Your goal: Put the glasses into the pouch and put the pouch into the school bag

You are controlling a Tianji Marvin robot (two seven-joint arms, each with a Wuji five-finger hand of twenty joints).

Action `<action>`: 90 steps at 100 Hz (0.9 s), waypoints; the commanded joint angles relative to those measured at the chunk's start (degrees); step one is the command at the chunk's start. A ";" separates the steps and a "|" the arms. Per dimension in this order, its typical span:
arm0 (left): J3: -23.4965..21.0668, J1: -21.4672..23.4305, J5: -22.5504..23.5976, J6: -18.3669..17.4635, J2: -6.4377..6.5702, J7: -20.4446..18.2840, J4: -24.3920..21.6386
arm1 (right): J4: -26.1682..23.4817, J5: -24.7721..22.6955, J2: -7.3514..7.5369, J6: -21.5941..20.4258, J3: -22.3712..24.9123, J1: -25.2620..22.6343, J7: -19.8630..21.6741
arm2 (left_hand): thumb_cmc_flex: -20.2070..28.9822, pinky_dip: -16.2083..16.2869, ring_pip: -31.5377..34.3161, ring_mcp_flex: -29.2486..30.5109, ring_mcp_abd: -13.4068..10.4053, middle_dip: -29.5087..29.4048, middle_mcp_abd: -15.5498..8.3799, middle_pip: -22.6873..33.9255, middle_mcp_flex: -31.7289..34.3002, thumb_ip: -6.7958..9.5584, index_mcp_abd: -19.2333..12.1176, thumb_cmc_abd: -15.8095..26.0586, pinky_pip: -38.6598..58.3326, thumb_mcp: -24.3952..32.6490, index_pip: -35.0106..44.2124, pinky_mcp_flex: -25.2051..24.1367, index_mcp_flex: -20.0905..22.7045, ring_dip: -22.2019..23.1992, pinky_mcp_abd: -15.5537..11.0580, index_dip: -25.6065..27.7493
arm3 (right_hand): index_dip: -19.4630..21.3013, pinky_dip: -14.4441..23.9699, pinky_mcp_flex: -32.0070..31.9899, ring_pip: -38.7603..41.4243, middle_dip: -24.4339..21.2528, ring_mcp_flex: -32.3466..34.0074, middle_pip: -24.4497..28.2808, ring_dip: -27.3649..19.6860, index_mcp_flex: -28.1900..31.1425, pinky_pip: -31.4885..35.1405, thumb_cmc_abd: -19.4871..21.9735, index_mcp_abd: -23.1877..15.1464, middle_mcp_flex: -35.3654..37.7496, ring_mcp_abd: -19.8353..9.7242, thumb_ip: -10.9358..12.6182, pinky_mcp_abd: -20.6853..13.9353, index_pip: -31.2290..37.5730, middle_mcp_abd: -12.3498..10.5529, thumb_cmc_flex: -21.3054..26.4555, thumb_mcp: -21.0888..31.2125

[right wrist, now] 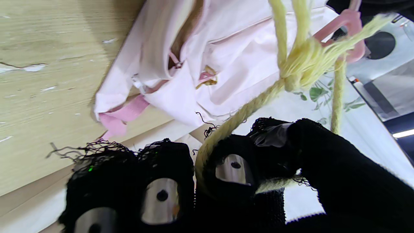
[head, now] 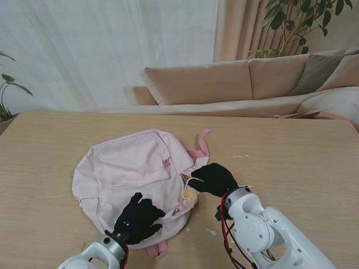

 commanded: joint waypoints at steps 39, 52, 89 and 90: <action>-13.39 6.93 -1.11 -13.81 -1.30 9.19 1.71 | 7.69 1.68 0.32 7.81 -0.27 6.09 4.56 | -1.92 3.98 6.10 4.31 1.58 4.82 -2.86 0.47 10.04 -0.53 -12.01 -2.83 2.49 9.40 13.52 3.77 4.87 0.09 1.64 11.46 | 0.66 1.37 2.73 4.32 0.36 1.67 2.14 1.01 2.42 17.77 1.55 -0.82 3.20 -0.17 1.52 -2.58 1.07 -1.12 -2.33 0.27; -18.16 8.44 -1.50 -16.25 -1.54 9.02 1.67 | 10.65 2.58 0.11 10.03 -1.71 8.94 4.66 | -2.65 3.97 5.79 4.17 1.40 4.65 -3.47 -0.01 10.91 -0.43 -12.64 -3.51 2.22 10.42 13.38 3.04 5.72 -0.10 1.63 11.41 | 0.68 1.47 2.72 4.40 0.38 1.66 2.24 1.04 2.50 17.77 1.50 -0.80 3.20 -0.09 1.62 -2.51 1.12 -1.05 -2.38 0.44; -23.58 10.79 -6.84 -18.71 -1.77 -0.70 -2.27 | 10.69 3.41 -0.16 8.54 -3.34 9.44 3.69 | -14.97 1.53 0.68 -1.04 -0.29 -6.06 -1.53 0.48 -2.93 -0.17 -3.45 -5.51 -0.49 19.87 -0.53 -1.47 -5.93 -1.65 1.73 5.58 | 0.67 1.53 2.73 4.40 0.35 1.66 2.26 1.04 2.49 17.77 1.51 -1.00 3.20 -0.14 1.63 -2.52 1.17 -1.16 -2.62 0.68; -23.61 10.89 -7.15 -18.80 -1.75 -1.30 -2.60 | 10.48 3.35 -0.15 8.37 -3.32 9.26 3.65 | -17.58 1.41 0.33 -1.43 -0.39 -6.54 -1.32 0.36 -3.90 0.41 -2.50 -5.13 -0.60 21.50 -1.49 -1.67 -6.78 -1.76 1.77 5.40 | 0.67 1.53 2.73 4.40 0.34 1.66 2.26 1.04 2.49 17.77 1.55 -1.00 3.20 -0.15 1.62 -2.53 1.17 -1.15 -2.62 0.67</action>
